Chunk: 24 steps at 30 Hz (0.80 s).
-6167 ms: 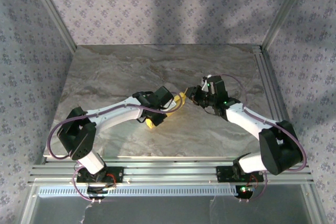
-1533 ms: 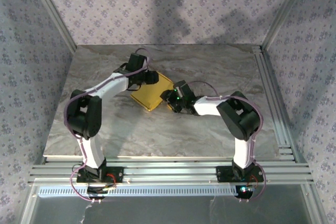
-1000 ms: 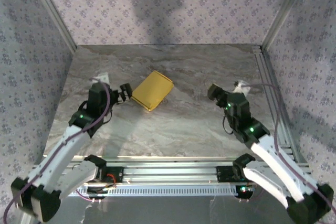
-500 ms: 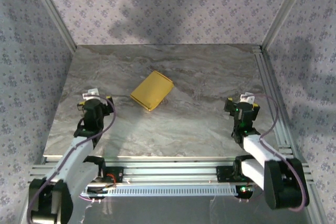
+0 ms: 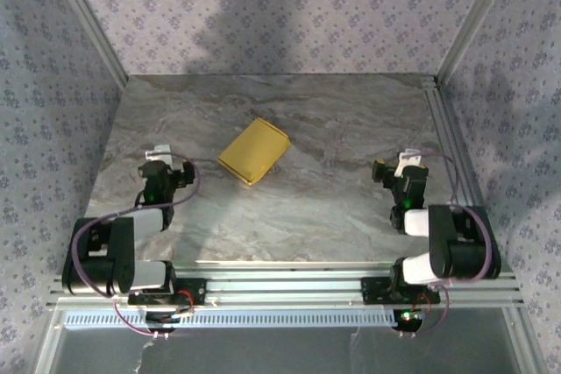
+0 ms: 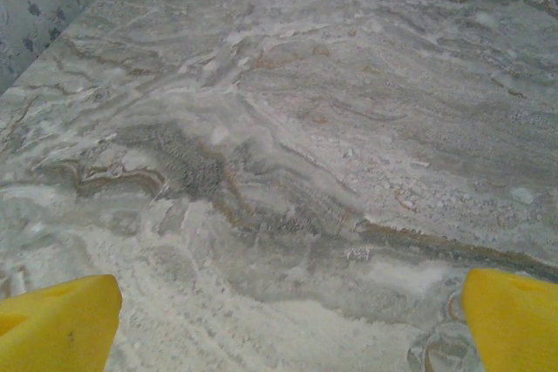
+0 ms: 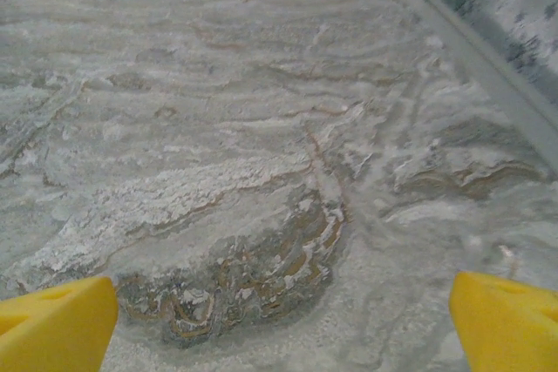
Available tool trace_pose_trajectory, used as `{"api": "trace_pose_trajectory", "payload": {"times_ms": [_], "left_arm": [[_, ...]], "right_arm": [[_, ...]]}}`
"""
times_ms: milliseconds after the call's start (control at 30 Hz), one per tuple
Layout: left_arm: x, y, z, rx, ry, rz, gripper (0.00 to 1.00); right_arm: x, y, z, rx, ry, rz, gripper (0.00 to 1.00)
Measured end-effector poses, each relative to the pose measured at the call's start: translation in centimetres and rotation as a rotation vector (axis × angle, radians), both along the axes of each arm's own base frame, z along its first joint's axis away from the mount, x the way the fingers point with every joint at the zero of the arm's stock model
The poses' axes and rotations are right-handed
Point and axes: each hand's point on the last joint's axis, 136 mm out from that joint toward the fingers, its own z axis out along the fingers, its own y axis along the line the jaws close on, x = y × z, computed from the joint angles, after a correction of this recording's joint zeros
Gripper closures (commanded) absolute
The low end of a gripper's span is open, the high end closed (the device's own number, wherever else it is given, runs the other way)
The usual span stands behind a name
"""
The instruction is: Fold the paper box
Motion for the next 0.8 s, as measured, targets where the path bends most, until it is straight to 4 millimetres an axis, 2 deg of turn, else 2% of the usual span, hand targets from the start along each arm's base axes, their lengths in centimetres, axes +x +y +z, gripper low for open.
{"api": "trace_pose_trajectory", "payload": {"times_ms": [100,200,333,500,800], "left_arm": [[1.1,0.2,-1.0,-0.001,-0.025,0.005,0.00],[0.9,0.6,-2.5,-0.005,0.015,0.017,0.00],[1.8,1.4,-1.6,-0.013,-0.012,0.040,0.00],[2.7,1.3,-0.5,-0.016,-0.040,0.033,0.00],[2.7,1.2,-0.6,-0.018,-0.037,0.029,0.00]], "right_arm": [[0.1,0.5,-1.0,0.015,0.024,0.031,0.01],[0.5,0.8,-0.2,0.019,-0.007,0.052,0.01],[1.3,0.5,0.4,0.012,-0.017,0.037,0.01],[3.1,0.6,1.9,-0.023,-0.031,-0.004,0.01],[2.9,0.2,1.5,-0.037,-0.008,-0.036,0.01]]}}
